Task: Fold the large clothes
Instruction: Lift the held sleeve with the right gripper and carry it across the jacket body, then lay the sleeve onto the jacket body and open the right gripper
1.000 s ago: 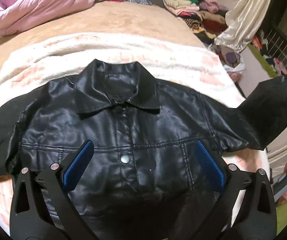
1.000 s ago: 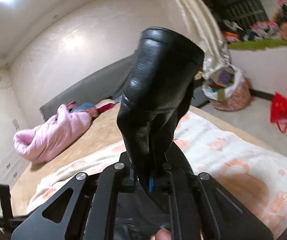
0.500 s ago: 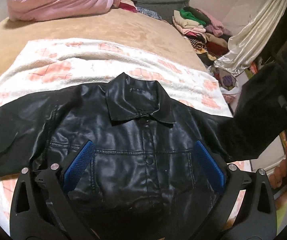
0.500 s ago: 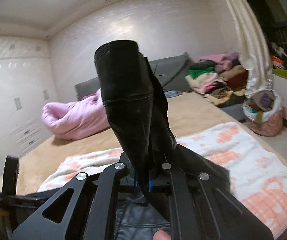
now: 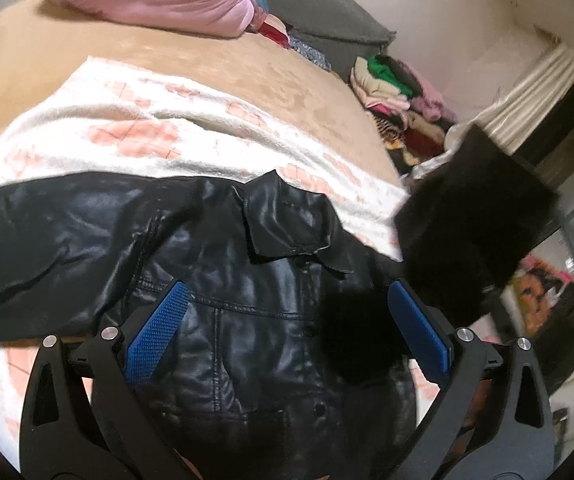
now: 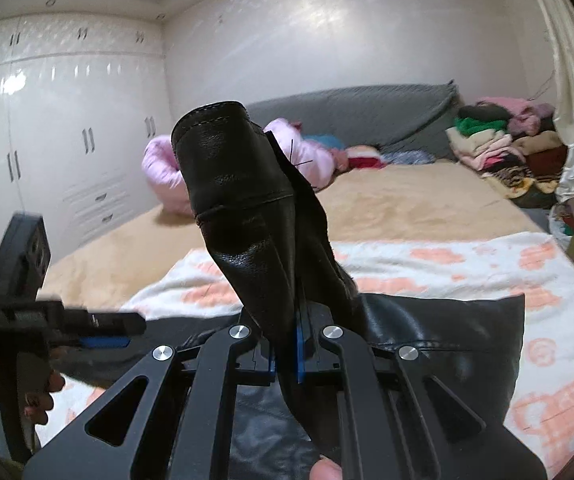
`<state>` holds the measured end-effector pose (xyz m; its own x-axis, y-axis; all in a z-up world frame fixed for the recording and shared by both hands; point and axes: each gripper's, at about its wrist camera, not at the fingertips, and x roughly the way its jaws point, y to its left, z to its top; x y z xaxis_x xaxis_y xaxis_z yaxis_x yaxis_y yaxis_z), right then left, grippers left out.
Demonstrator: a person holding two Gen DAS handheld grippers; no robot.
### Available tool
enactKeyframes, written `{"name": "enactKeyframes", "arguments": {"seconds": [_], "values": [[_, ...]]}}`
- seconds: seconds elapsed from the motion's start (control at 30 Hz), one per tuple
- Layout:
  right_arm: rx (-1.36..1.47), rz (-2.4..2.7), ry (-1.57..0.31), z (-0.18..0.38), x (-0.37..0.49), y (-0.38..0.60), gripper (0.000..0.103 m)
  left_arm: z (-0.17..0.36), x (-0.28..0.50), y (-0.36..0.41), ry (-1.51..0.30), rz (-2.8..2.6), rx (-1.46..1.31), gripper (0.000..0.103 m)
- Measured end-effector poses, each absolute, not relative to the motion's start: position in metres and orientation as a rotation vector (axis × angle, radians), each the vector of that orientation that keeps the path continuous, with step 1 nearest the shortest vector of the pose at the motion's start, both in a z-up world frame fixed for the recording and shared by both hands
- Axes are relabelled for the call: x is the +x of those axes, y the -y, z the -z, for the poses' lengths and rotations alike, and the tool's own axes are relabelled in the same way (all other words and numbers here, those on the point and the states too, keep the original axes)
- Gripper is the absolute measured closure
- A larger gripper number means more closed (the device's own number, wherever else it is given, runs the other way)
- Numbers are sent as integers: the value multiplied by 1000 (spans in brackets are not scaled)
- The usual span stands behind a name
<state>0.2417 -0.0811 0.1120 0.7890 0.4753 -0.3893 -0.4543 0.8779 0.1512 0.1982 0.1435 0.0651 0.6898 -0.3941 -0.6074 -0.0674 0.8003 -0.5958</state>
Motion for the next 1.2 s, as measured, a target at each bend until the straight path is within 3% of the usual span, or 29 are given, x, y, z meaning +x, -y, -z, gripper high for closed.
{"name": "enactKeyframes", "arguments": {"seconds": [0.43, 0.57, 0.83, 0.93, 1.1, 1.17, 1.2], "values": [[-41, -513, -608, -38, 250, 15, 97, -47, 191, -168, -748, 351, -809, 9], [-74, -524, -664, -11, 247, 4, 88, -26, 198, -175, -782, 368, -891, 9], [-158, -540, -744, 16, 229, -6, 16, 11, 205, -187, -877, 325, -950, 9], [-142, -589, -758, 17, 216, 3, 9, 22, 208, -186, -929, 293, -924, 9], [-28, -602, -757, 2, 209, 38, 9, 39, 212, -182, -988, 227, -894, 9], [-6, -577, -745, -3, 208, 54, 16, 43, 214, -178, -1009, 199, -862, 9], [-2, -563, -740, -5, 208, 61, 28, 48, 215, -175, -1023, 201, -856, 10]]}}
